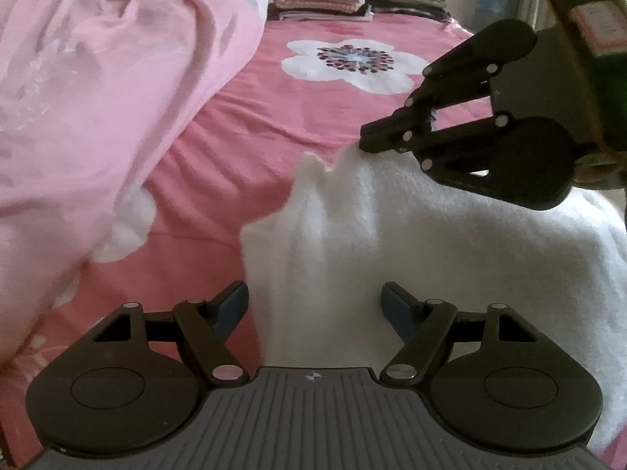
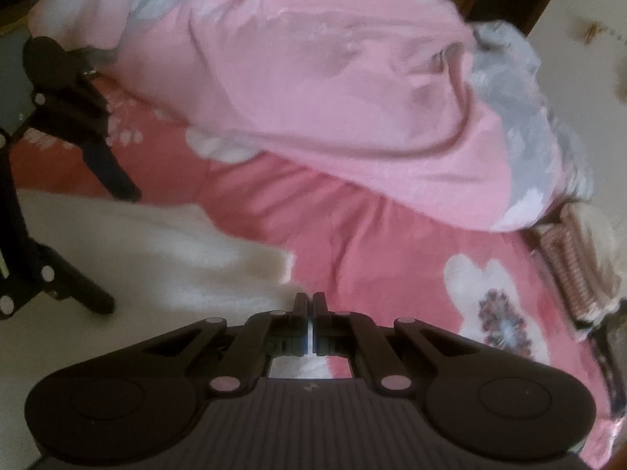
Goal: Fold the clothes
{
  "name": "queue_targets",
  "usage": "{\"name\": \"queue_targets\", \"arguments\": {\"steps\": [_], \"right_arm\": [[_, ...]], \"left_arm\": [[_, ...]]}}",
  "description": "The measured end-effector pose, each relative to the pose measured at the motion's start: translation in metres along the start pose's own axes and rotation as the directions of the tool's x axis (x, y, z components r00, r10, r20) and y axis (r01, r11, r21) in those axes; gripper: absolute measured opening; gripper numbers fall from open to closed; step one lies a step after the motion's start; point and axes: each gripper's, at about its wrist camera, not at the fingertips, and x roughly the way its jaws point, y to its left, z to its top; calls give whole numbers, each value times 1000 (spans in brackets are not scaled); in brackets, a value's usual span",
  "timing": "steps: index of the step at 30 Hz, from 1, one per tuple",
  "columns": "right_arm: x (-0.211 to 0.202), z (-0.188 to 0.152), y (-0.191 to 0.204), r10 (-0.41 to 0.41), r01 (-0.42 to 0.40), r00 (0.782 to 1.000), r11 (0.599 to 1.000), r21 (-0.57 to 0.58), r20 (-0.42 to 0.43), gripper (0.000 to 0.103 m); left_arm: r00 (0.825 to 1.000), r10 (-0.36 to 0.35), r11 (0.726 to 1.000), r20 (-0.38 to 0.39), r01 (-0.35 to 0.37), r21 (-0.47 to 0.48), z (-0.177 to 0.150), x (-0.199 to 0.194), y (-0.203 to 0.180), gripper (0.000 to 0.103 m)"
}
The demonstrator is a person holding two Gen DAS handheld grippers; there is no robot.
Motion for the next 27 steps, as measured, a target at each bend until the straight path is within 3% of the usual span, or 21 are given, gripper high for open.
{"name": "queue_targets", "arguments": {"steps": [7, 15, 17, 19, 22, 24, 27], "right_arm": [[25, -16, 15, -23, 22, 999, 999, -35, -39, 1], [24, -15, 9, -12, 13, 999, 999, 38, -39, 1], [21, -15, -2, 9, -6, 999, 994, 110, -33, 2], [12, -17, -26, 22, -16, 999, 971, 239, -23, 3], [-8, -30, -76, 11, -3, 1000, 887, 461, -16, 3], [-24, -42, -104, 7, 6, 1000, 838, 546, -21, 3], [-52, -58, -126, 37, -24, 999, 814, 581, -11, 4]], "left_arm": [[998, 64, 998, 21, -64, 15, 11, 7, 1, 76], [985, 155, 985, 72, -160, 66, 36, 37, 3, 77], [984, 164, 985, 66, -167, 43, 34, 41, 5, 79], [983, 168, 985, 68, -170, 20, 32, 40, 6, 79], [983, 172, 985, 65, -173, 5, 31, 39, 6, 79], [984, 170, 985, 59, -170, -3, 32, 38, 7, 79], [984, 170, 986, 56, -169, -10, 31, 37, 8, 79]]}}
